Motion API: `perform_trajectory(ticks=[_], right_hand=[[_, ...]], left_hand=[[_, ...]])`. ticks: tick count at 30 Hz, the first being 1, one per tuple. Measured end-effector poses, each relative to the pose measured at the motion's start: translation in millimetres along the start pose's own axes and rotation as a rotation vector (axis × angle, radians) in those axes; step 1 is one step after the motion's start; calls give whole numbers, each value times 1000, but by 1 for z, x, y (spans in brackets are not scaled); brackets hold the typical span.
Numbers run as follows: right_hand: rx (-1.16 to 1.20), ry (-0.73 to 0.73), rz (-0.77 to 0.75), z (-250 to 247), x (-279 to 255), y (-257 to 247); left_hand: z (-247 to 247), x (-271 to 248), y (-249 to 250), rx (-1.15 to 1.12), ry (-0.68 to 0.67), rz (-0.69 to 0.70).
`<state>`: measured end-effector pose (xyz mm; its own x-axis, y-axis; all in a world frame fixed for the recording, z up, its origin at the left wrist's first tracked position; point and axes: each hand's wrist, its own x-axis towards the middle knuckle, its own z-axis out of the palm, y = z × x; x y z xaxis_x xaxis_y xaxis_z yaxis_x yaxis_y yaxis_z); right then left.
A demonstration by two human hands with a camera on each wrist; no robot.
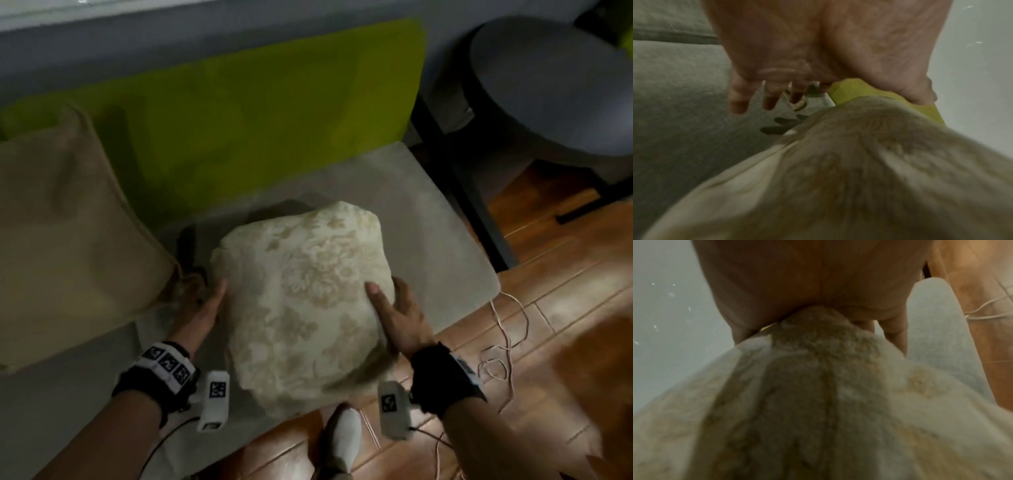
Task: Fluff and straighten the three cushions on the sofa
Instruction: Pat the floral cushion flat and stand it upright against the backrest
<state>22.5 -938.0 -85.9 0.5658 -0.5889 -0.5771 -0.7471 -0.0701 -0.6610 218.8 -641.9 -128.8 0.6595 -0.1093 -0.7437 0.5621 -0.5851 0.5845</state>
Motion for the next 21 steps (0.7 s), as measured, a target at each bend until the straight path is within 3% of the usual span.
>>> perform_trajectory(ticks=[4,9,17,21], right_hand=[[154,-58,62,-2,-2,11],[279,-114,14,-23,11,3],[96,-99,-32,-77,59,-49],[-50,-47,-120,-104,102,-85]], left_hand=[[19,4,19,-134,-38,55],[28,1,33,-186,-1,37],[69,-33,66,-410,-46,110],[103,-46,54,-648,-10,105]])
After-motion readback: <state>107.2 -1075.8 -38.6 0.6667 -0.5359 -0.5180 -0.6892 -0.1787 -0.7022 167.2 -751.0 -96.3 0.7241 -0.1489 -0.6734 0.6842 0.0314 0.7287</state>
